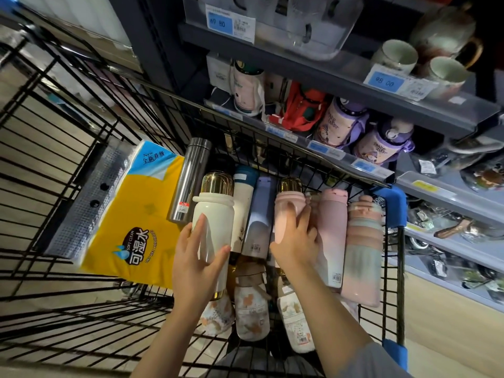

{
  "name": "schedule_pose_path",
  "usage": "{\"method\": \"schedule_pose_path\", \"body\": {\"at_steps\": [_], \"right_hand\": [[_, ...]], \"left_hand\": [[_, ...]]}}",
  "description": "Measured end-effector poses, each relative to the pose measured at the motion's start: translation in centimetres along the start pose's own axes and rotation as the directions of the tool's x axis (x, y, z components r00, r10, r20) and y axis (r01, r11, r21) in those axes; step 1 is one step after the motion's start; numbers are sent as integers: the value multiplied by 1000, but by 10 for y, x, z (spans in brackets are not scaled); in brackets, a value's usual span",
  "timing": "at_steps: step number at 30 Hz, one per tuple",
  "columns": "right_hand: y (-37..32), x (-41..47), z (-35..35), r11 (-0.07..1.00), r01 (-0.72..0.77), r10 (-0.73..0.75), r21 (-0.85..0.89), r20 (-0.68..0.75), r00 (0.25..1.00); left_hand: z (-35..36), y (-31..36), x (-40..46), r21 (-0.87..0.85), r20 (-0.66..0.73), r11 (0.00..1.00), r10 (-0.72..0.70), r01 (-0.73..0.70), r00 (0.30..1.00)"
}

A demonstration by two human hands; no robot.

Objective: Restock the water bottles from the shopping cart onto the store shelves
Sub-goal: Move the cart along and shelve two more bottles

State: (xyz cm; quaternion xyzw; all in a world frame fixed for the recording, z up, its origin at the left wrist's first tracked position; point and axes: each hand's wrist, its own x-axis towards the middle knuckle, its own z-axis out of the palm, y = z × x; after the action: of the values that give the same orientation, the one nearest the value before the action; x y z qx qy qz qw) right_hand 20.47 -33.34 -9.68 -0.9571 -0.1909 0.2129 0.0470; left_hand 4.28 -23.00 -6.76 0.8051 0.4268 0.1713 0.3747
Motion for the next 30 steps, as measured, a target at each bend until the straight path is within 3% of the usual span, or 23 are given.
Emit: {"method": "schedule_pose_path", "body": {"at_steps": [7,15,21,26,30], "right_hand": [[0,3,-7,996,-17,14,86,45,999],[12,-15,-19,901,71,-85,428,12,996],[30,-42,-66,670,72,-143,739,33,989],[62,-67,-111,431,212,-269,877,-99,958],[109,-87,-148,309,331,-313,892,-233,921]], "left_hand": [[-2,0,-7,-18,-12,1000,-4,4,1000],[1,6,-13,-37,-18,999,5,-6,1000],[2,26,-21,-53,-59,997,55,-58,997],[8,76,-37,-125,-152,978,147,-167,977],[23,127,-60,-146,-238,949,240,-279,941]]}}
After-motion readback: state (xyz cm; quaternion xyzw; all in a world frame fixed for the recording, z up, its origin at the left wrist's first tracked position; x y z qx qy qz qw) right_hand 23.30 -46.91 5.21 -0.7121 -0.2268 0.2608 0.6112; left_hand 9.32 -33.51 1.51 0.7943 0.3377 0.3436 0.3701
